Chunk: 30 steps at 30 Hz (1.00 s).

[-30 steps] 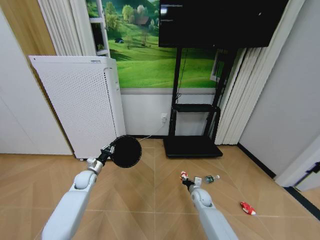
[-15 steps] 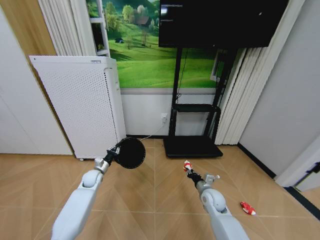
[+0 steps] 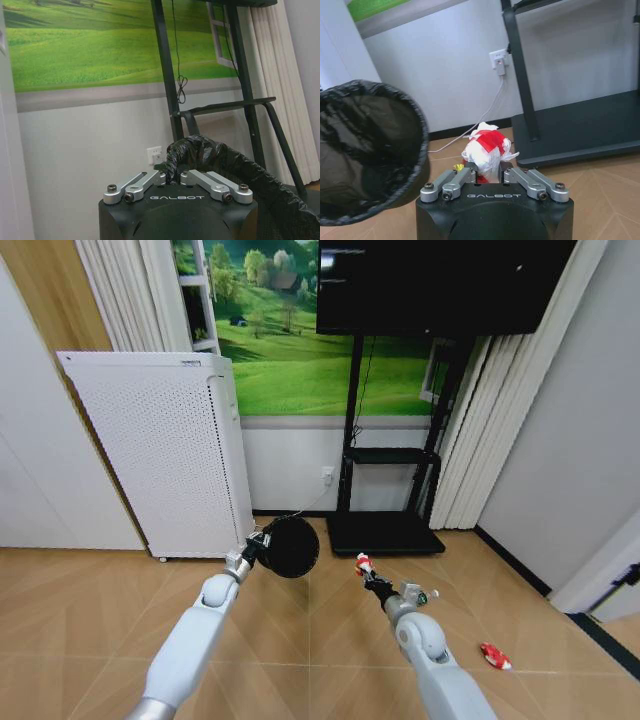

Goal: Pick up the trash bin and place the garbage on the floor into it.

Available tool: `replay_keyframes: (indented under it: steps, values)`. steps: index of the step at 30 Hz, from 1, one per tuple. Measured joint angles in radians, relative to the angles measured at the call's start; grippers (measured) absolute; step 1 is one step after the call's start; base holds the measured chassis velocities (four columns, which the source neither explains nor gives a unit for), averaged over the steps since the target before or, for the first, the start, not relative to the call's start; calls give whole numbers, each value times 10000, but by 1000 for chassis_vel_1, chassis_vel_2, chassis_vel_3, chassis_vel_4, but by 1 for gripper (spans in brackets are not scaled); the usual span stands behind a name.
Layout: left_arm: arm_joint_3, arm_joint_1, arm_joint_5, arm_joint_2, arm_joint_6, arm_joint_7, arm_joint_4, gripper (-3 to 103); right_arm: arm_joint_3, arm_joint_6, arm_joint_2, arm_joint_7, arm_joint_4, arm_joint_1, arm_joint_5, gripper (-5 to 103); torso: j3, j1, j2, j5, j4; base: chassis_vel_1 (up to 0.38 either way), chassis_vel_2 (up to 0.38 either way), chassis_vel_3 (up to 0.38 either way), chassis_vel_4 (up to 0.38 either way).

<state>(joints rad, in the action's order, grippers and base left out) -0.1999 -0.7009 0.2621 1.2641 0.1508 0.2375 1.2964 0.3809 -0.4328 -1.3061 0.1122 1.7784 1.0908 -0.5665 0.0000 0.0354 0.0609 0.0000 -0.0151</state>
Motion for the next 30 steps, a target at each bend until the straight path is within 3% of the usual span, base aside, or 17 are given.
replay_keyframes:
  steps: [17, 30]
  values:
    - [552, 246, -290, 642, 45, -38, -436, 7, -1399, 38, 159, -118, 476, -387, -69, 20, 0, 0, 0, 0, -3, 0, 0, 0, 0]
    - [1017, 204, -372, 1012, -34, -251, -294, 7, -2336, 148, -92, 63, -517, -1040, 215, 20, 0, 0, 0, 0, 0, 0, 0, 0, 0]
